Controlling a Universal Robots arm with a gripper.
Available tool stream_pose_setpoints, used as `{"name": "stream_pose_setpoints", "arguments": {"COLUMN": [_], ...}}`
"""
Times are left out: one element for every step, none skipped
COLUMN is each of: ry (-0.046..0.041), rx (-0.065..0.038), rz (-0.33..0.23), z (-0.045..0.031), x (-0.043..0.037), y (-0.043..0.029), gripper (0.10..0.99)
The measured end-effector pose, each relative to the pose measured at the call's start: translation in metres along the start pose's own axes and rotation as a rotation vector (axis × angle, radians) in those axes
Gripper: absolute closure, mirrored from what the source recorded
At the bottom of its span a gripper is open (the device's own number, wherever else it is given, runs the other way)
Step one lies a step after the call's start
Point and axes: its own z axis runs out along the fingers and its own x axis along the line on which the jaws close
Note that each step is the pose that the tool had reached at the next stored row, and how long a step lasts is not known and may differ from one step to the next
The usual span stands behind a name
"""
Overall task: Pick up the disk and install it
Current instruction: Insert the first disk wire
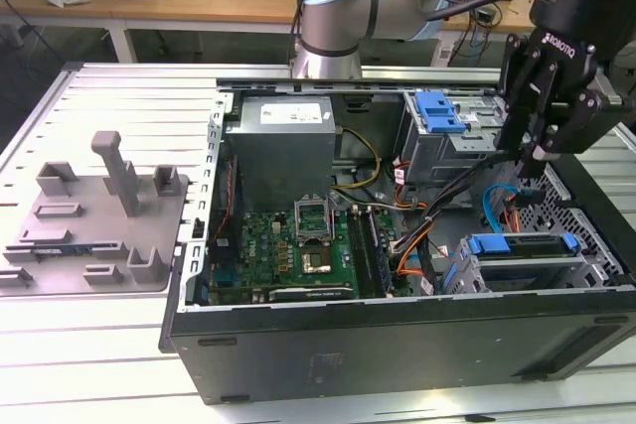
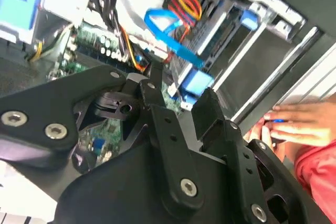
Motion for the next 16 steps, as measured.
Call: {"name": "stream_pose_setpoints", "arguments": {"ry": [0.003, 0.0051, 0.0055, 0.0066, 0.0075, 0.0085, 0.0104, 0.0123, 0.0159, 0.0234, 0.0423, 0.0431, 0.0431, 0.0432, 0.0435, 0.0495], "rx": [0.015, 0.033, 0.036, 0.034, 0.033, 0.032, 0.032, 0.032, 0.033, 0.033, 0.033, 0.033, 0.033, 0.033, 0.033, 0.033], "rz": [0.002, 0.01, 0.026, 0.048, 0.06, 0.073, 0.088, 0.098, 0.11, 0.116, 0.123, 0.123, 0.123, 0.123, 0.123, 0.123], "z": [-0.0002, -0.0002, 0.0, 0.001, 0.0017, 0.0024, 0.003, 0.0035, 0.004, 0.0041, 0.0045, 0.0046, 0.0046, 0.0046, 0.0047, 0.0047], "x": [-0.0013, -0.0019, -0.0019, -0.0021, -0.0021, -0.0022, -0.0023, -0.0024, -0.0024, -0.0024, -0.0025, -0.0025, -0.0025, -0.0025, -0.0029, -0.0044], "y": [0.0, 0.0, -0.0001, 0.0, 0.0, 0.0, 0.0, 0.0, -0.0001, -0.0001, -0.0009, -0.001, -0.0011, -0.0011, -0.0012, -0.0012], "gripper": [0.584, 0.584, 0.584, 0.584, 0.584, 0.584, 0.584, 0.584, 0.584, 0.584, 0.584, 0.584, 0.584, 0.584, 0.584, 0.584]}}
